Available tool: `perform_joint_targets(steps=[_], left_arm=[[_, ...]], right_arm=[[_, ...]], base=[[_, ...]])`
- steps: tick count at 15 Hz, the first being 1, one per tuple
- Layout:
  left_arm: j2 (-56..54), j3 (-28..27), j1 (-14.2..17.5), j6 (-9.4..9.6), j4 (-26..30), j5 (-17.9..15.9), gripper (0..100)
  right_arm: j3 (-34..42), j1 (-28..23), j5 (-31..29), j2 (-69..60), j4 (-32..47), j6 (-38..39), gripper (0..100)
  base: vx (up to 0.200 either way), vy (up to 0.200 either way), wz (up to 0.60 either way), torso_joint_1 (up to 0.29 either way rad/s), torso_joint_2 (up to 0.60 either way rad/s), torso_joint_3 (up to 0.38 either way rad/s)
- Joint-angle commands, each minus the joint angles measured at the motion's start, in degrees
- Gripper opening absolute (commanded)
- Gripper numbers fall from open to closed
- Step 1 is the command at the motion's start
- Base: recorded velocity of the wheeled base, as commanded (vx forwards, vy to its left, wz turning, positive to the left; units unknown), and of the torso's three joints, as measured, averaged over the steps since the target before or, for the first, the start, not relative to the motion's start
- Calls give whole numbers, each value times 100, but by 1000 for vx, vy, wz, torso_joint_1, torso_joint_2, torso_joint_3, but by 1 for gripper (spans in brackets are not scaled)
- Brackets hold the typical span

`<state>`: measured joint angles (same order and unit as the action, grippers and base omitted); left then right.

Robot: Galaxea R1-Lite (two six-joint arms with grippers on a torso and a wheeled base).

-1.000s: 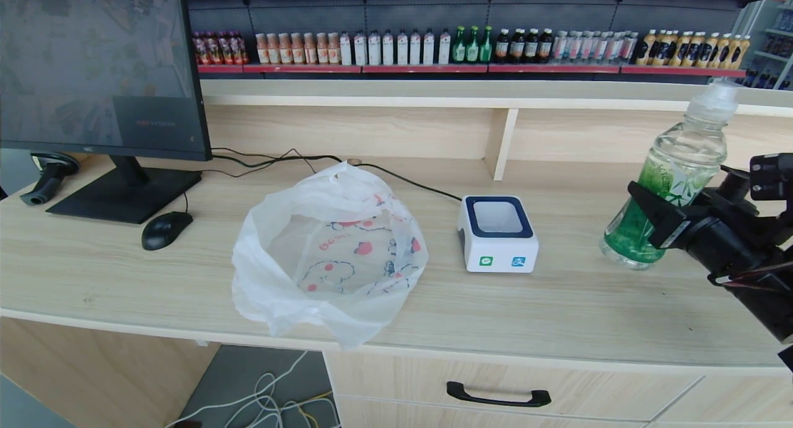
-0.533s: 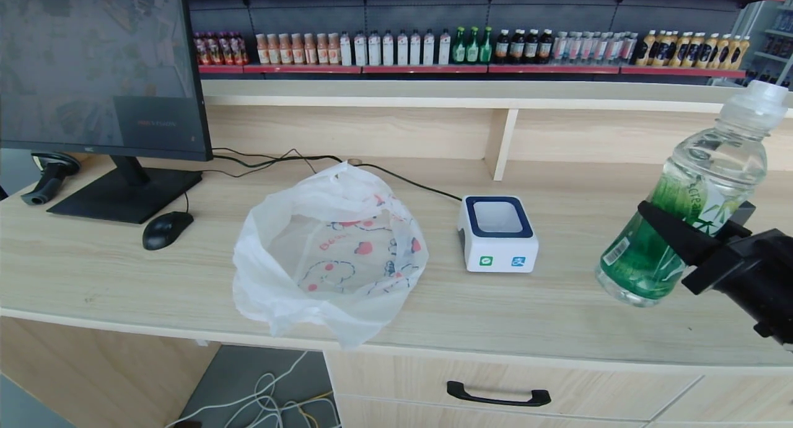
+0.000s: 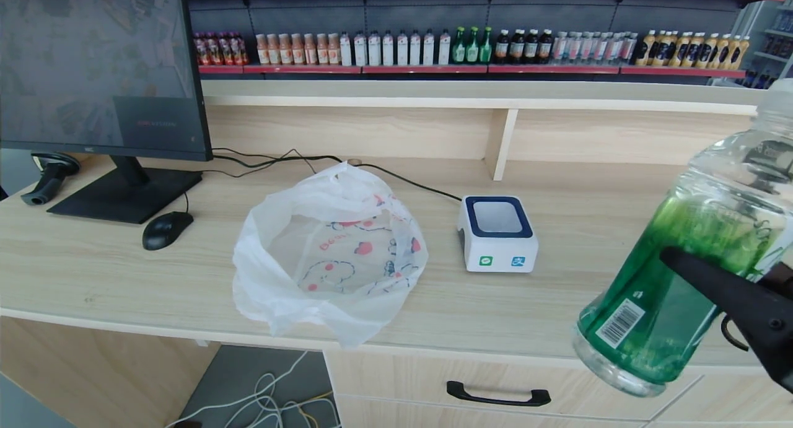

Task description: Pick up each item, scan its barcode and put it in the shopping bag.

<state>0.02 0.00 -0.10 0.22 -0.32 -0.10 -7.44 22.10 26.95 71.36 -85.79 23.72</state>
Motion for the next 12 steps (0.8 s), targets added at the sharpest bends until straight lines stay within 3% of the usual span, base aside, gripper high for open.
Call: perform_joint_targets(steps=[1, 5, 9, 12], left_arm=[[-2, 0, 1, -4, -3, 1, 100], [-2, 0, 1, -4, -3, 1, 100], [-2, 0, 1, -4, -3, 1, 100], [-2, 0, 1, 4, -3, 1, 100]], right_arm=[[5, 304, 3, -342, 0, 352, 0], [-100, 980, 3, -422, 0, 1460, 0], [-223, 1912, -6, 88, -8, 1495, 0], [-355, 2140, -6, 466, -158, 1600, 0]], base=[[0, 0, 0, 0, 0, 0], [0, 0, 0, 0, 0, 0], [0, 0, 0, 0, 0, 0], [0, 0, 0, 0, 0, 0]])
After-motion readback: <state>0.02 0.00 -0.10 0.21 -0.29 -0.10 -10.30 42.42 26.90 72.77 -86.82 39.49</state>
